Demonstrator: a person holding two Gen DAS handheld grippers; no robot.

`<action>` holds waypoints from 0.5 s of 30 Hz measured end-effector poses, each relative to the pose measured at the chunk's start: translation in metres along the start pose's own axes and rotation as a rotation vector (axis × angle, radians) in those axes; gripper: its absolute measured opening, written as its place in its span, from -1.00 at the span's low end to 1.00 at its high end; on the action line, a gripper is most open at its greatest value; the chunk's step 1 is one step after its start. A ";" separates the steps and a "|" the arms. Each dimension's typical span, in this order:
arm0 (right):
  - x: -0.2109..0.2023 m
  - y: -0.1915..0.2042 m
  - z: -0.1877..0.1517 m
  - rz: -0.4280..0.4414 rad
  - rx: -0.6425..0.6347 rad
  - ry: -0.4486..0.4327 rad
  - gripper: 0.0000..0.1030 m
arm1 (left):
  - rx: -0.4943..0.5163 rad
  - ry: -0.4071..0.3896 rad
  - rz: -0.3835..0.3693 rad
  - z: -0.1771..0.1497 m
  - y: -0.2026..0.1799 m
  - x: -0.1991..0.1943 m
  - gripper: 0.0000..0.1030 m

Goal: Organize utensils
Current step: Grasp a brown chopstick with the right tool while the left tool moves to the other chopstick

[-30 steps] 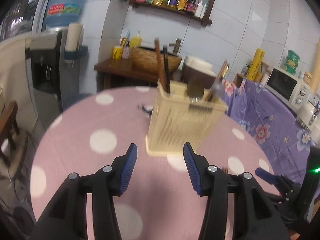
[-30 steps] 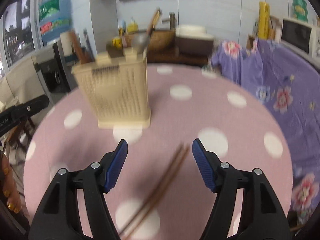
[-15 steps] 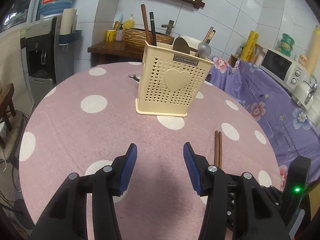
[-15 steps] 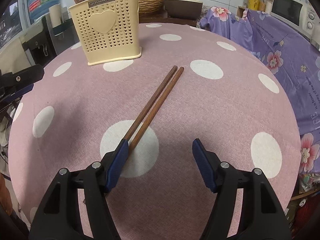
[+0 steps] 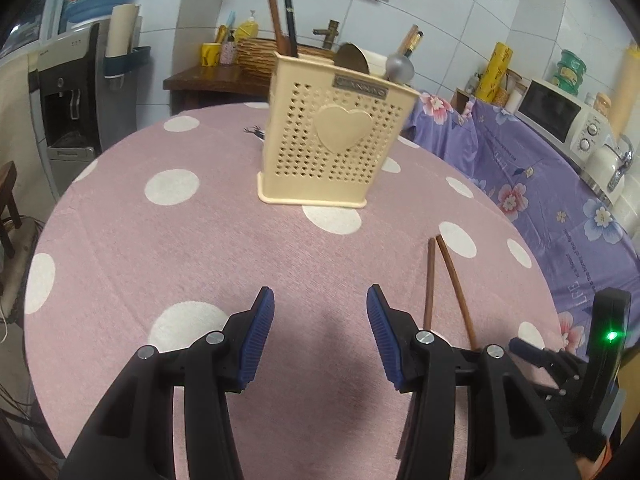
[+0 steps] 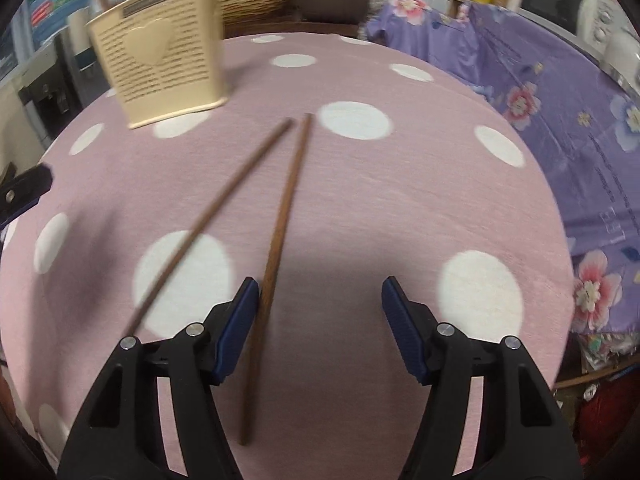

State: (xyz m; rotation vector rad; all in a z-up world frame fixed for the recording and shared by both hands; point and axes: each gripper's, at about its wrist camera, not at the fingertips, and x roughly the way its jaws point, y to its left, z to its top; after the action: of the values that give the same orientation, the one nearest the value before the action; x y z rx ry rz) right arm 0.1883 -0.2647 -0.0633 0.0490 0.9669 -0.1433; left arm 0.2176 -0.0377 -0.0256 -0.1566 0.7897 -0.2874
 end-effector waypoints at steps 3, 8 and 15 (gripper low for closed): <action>0.002 -0.020 0.002 -0.002 0.048 0.002 0.24 | 0.040 0.064 -0.051 0.000 -0.017 0.014 -0.06; -0.005 -0.033 0.004 0.063 0.098 -0.056 0.23 | 0.133 0.163 -0.126 0.005 -0.055 0.039 -0.06; -0.013 -0.052 0.006 0.082 0.132 -0.116 0.23 | 0.278 0.231 -0.071 0.012 -0.101 0.084 -0.42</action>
State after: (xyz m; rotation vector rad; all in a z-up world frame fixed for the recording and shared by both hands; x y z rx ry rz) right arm 0.1781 -0.3157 -0.0483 0.1997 0.8371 -0.1335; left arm 0.2622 -0.1595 -0.0496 0.1129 0.9645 -0.4848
